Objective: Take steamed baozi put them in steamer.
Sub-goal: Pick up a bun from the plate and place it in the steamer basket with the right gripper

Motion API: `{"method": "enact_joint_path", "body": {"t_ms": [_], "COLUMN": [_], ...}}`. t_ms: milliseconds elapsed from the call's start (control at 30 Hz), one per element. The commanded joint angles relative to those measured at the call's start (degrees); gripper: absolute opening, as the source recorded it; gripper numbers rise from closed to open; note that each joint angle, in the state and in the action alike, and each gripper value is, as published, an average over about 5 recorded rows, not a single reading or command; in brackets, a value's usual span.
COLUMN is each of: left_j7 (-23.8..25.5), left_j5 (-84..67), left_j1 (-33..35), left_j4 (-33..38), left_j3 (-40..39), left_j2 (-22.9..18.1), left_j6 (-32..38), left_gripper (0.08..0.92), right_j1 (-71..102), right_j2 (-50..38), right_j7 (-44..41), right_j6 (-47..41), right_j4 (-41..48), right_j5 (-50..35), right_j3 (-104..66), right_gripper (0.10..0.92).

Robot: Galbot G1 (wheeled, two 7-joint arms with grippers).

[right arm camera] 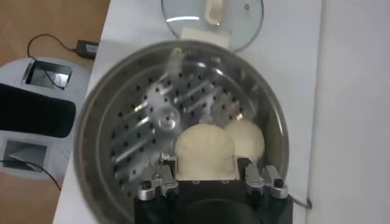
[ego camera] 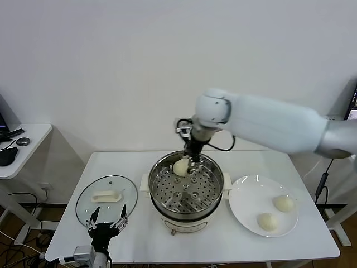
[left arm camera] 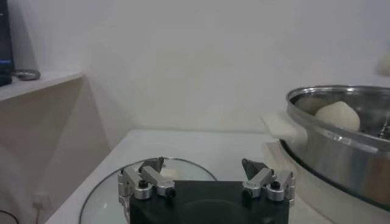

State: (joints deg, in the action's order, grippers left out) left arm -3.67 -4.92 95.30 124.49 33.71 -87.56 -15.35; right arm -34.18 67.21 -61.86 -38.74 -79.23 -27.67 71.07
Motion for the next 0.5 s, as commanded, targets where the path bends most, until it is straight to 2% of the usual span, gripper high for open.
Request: {"method": "enact_joint_path", "body": {"t_ms": [33,300,500], "left_j7": [0.01,-0.11,0.04], "left_j5": [-0.61,-1.38,-1.58], "left_j1": [-0.19,-0.62,-1.15], "left_j4": [0.18,-0.59,-0.82], "left_j3": [0.16,0.67,0.88], "left_j2": [0.07,0.3,0.39], "left_j6": [-0.13,-0.27,-0.47], "left_gripper": [0.823,0.823,0.823], "right_j1": [4.06,9.2,9.86], "right_j2": [12.63,16.01,15.43], "right_j7": [4.45,4.87,4.71], "right_j6": [-2.86,-2.84,-2.85], "right_j4": [6.09,10.84,10.31], "right_j5": [-1.68,1.01,1.99], "right_j3": [2.21,2.12,2.9], "right_gripper": [0.577,0.577,0.577]}}
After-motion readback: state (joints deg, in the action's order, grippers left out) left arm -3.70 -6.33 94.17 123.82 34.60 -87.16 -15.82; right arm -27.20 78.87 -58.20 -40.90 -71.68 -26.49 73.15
